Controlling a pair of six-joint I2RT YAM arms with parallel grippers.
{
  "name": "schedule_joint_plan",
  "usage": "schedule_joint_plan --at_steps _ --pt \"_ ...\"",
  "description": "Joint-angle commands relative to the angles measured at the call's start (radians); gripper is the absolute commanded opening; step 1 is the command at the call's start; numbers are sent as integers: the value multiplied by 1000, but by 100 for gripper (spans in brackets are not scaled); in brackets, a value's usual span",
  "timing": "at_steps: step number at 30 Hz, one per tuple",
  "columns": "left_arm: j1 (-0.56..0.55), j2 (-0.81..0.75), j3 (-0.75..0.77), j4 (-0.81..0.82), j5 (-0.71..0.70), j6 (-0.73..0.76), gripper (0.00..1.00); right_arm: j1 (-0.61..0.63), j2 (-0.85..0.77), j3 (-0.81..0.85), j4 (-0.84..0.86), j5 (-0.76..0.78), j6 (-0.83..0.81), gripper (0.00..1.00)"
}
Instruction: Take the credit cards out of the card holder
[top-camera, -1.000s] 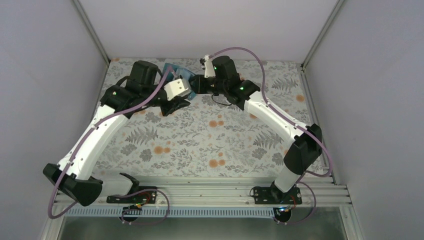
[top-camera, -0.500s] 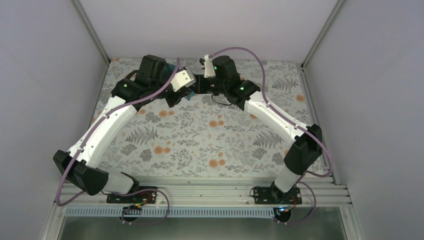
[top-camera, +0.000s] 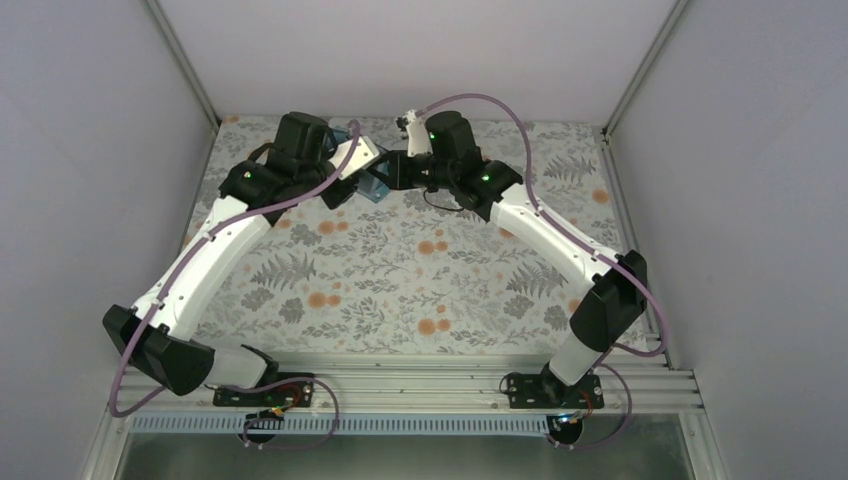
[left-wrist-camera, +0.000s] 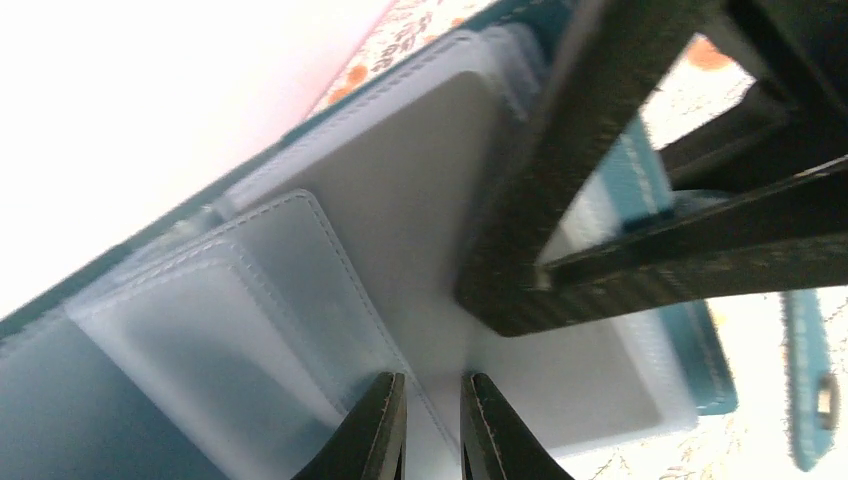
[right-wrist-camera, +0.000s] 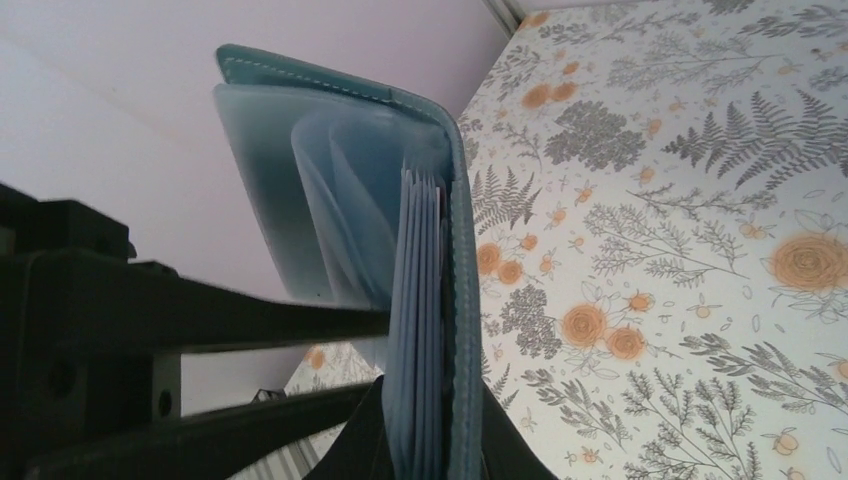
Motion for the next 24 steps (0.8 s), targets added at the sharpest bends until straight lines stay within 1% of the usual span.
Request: schedule_joint_plan --at_steps 1,5,12,17,22,24 --pt "25 -44 -20 26 -60 13 15 16 -43 22 13 -60 -21 4" --pt "59 -49 -26 22 -43 -2 15 16 -48 19 14 -69 -38 4" --pt "110 -70 -51 45 -56 -7 15 15 -54 18 13 -78 -43 4" --pt "112 -87 -85 54 -12 -11 26 16 -49 4 22 -91 -43 4" --pt "112 -99 -95 60 78 -35 46 16 -41 6 32 -125 -44 4" --pt "113 -106 -92 58 100 -41 51 16 -44 11 37 -144 -50 4"
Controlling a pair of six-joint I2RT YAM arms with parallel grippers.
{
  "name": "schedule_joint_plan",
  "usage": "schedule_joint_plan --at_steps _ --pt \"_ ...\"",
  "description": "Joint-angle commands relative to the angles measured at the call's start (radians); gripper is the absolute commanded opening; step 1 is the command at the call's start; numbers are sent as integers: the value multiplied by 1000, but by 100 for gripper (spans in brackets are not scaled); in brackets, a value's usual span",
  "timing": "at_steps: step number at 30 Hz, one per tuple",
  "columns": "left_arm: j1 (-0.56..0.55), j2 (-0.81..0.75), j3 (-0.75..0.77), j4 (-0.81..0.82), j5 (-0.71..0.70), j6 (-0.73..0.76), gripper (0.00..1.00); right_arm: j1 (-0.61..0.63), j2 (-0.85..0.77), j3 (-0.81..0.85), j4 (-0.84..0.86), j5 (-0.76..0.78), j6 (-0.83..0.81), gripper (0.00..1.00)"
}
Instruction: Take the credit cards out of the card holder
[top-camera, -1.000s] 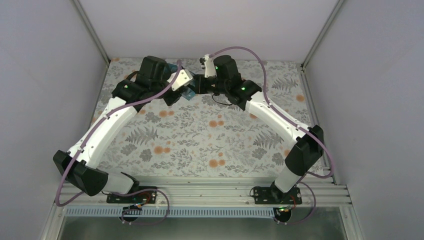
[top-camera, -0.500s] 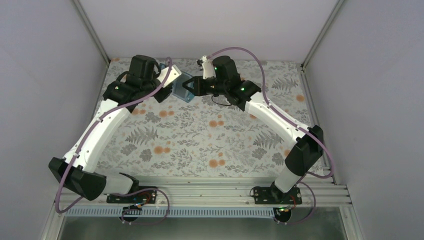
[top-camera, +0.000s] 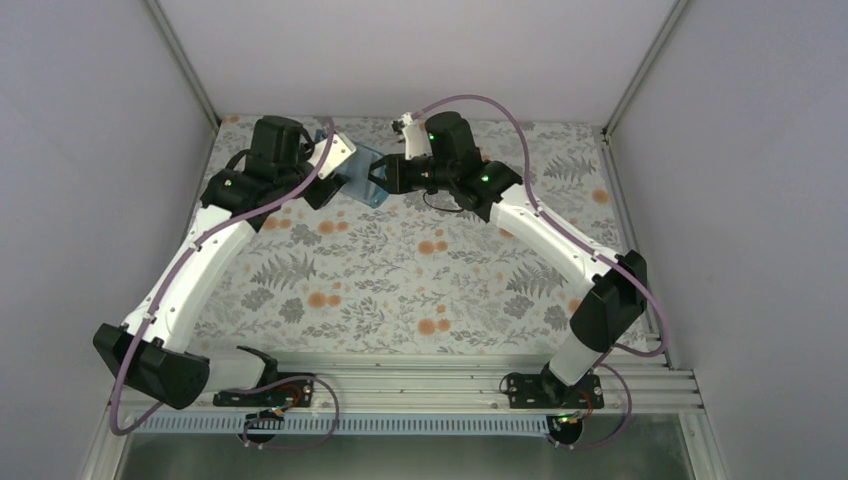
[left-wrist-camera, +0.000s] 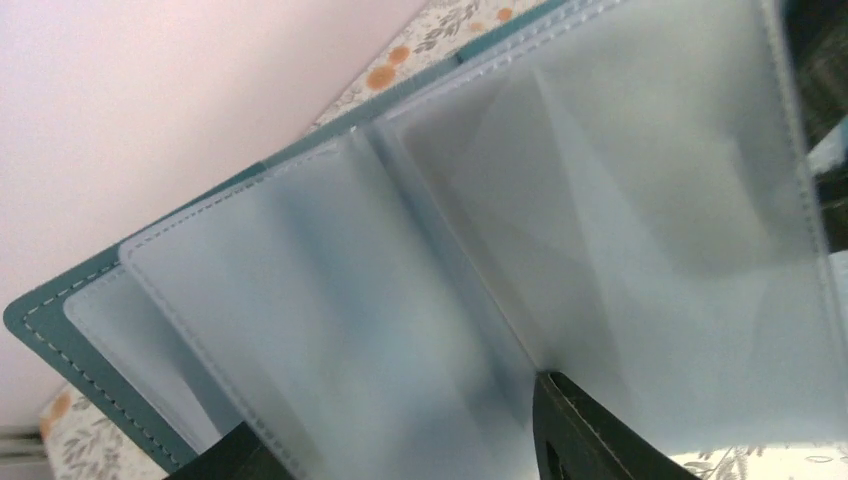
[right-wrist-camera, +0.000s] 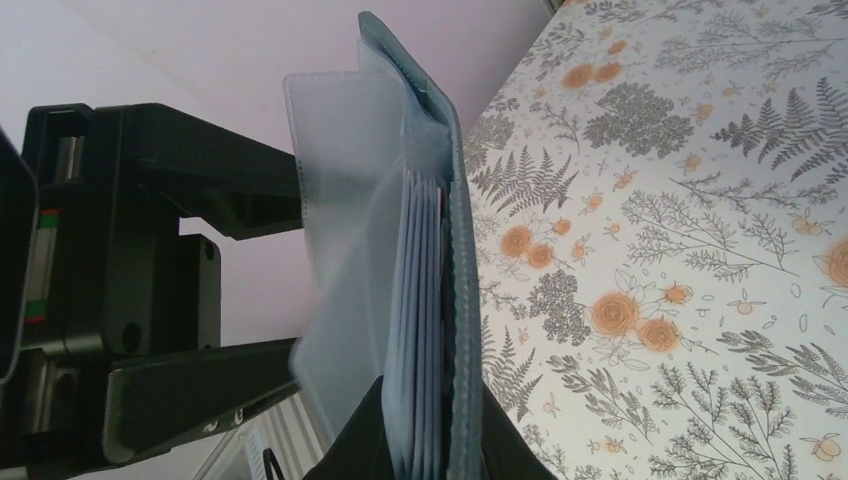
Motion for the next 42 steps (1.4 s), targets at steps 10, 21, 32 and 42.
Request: schedule_joint_plan --at_steps 10,21,32,42 --pt "6 -96 -17 -21 129 -36 59 11 -113 -45 -52 -90 -132 4" --pt "7 -181 -180 -24 255 -66 67 33 -121 -201 -264 169 -17 4" --pt "5 -195 -369 95 346 -119 100 126 -76 -257 -129 164 120 4" --pt "-7 -159 -356 140 381 -190 100 129 -49 -223 7 185 228 4"
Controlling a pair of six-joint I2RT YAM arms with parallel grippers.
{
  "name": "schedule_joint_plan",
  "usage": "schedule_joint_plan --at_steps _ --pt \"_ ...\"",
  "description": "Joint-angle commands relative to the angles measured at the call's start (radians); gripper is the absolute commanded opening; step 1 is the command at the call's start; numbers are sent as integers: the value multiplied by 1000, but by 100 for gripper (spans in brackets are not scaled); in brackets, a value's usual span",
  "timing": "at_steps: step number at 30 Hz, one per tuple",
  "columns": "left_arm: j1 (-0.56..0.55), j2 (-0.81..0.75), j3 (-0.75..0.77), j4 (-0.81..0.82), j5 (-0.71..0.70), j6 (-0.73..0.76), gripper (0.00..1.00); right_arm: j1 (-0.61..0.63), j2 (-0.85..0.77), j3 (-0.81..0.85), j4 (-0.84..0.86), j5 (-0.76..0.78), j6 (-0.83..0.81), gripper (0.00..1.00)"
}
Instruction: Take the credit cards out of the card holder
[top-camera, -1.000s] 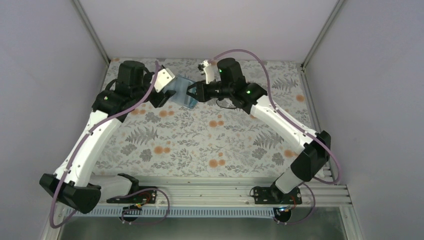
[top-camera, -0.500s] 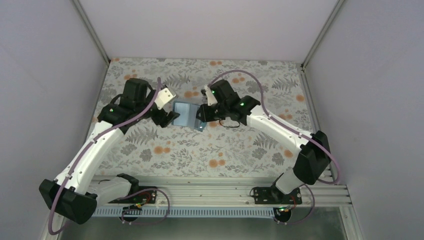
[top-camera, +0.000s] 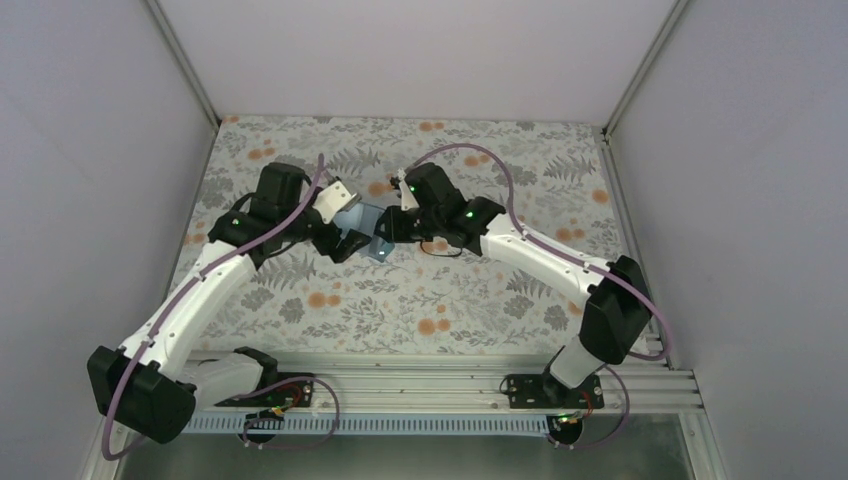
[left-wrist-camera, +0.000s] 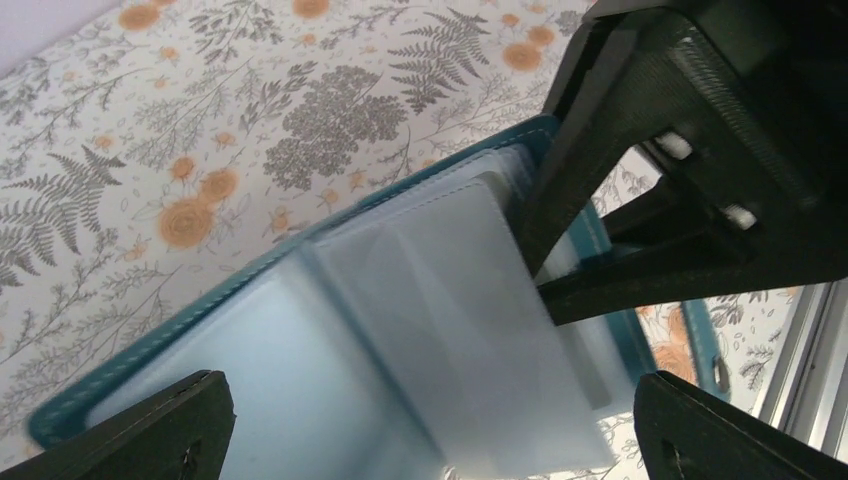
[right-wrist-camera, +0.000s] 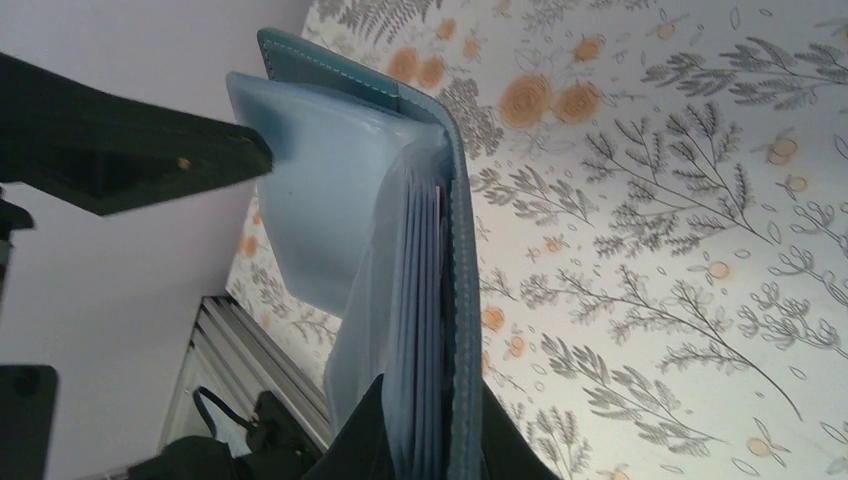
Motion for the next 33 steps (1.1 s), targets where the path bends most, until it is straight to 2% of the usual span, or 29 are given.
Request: schedule_joint_plan --at_steps 1,16,19,22,24,28,33 --pt "-9 11 13 48 33 -36 100 9 20 45 113 16 69 4" --pt "-15 58 16 93 -344 -8 100 17 -3 77 68 30 12 4" --pt "16 47 25 73 -266 8 100 16 -27 71 74 17 -32 4" --pt "67 36 54 19 -34 38 100 15 -46 86 71 -18 -146 4" --pt "78 28 78 -25 81 65 100 15 -71 92 72 -42 -279 4" --pt "84 11 134 -85 91 76 100 15 -136 83 86 -121 -453 4" --pt "99 -10 179 -139 97 97 100 14 -204 55 70 -199 -577 4"
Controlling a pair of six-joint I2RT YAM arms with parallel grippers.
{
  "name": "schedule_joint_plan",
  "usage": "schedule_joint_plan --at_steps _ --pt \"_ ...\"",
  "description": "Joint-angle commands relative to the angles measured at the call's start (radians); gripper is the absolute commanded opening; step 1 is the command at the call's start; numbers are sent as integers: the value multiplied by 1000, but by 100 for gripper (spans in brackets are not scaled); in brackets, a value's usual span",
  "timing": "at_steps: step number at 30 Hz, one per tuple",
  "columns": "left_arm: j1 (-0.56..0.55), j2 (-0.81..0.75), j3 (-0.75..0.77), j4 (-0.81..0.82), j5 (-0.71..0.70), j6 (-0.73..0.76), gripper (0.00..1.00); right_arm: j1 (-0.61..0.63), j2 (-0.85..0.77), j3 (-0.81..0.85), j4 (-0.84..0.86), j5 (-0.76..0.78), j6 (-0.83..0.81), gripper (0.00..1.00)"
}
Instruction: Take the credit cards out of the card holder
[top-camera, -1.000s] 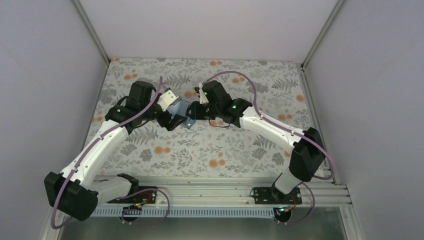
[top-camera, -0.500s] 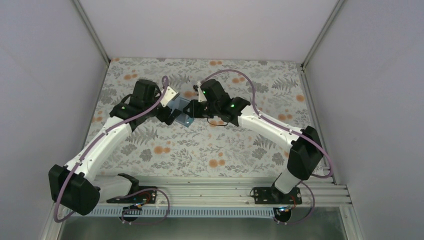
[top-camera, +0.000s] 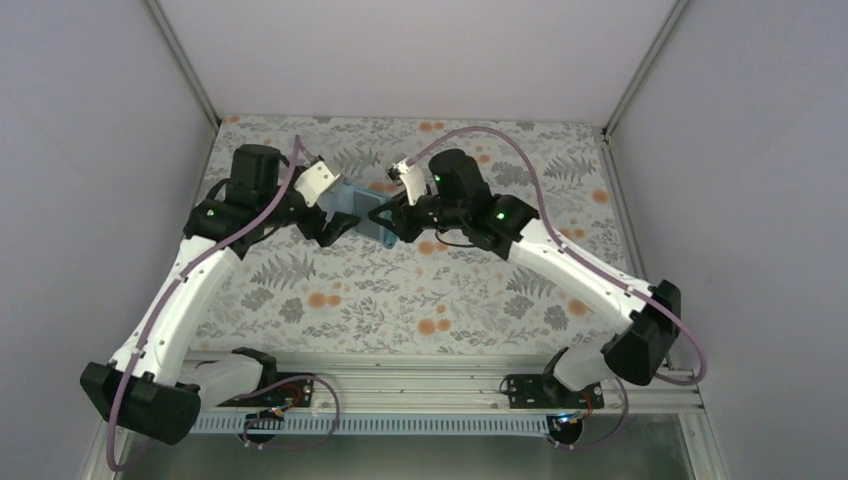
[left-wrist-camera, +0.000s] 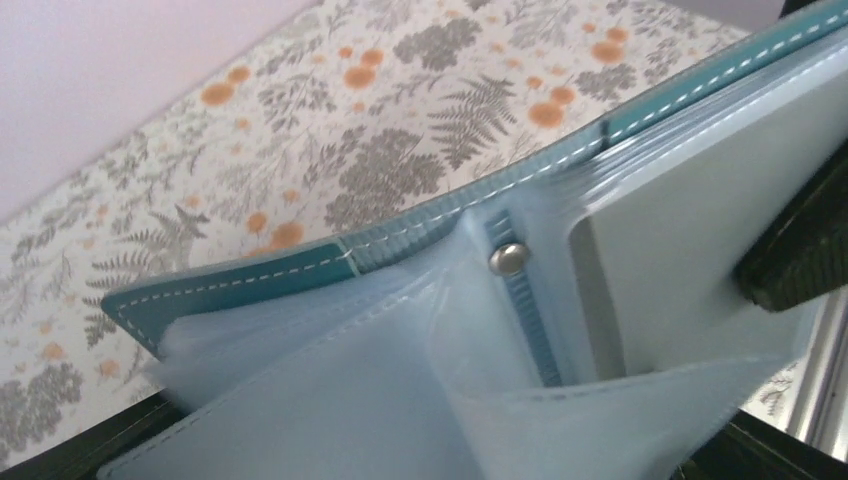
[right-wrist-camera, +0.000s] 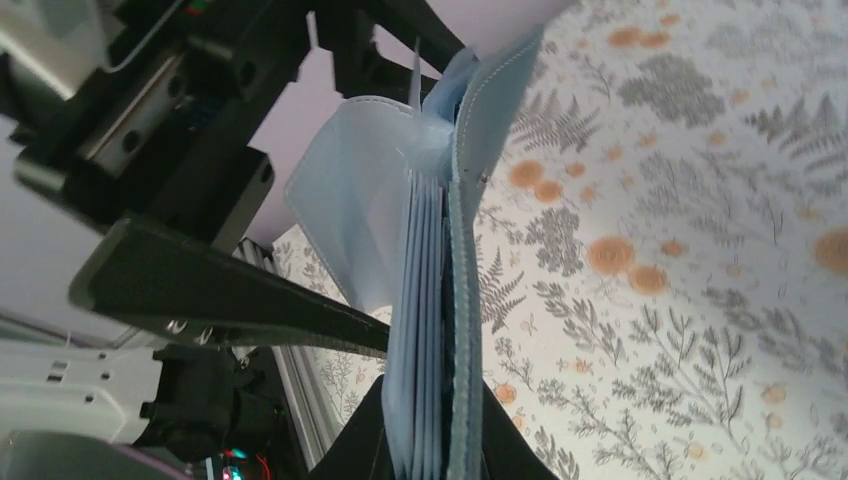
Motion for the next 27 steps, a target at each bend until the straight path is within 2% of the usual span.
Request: schedule_joint_plan --at_steps 1,4,12,20,27 --pt "10 -21 49 -84 64 50 100 10 -87 8 23 -124 -202 4" --pt "16 -31 74 -125 87 77 100 7 -122 -11 21 -142 -244 4" --pt "26 -45 168 -268 264 209 100 -11 -172 -25 -14 -225 -347 4" --pt "25 -55 193 -277 165 215 100 -28 -220 -38 -37 -233 -372 4" --pt "27 -54 223 -283 141 198 100 -41 -218 -39 -56 -208 -379 4"
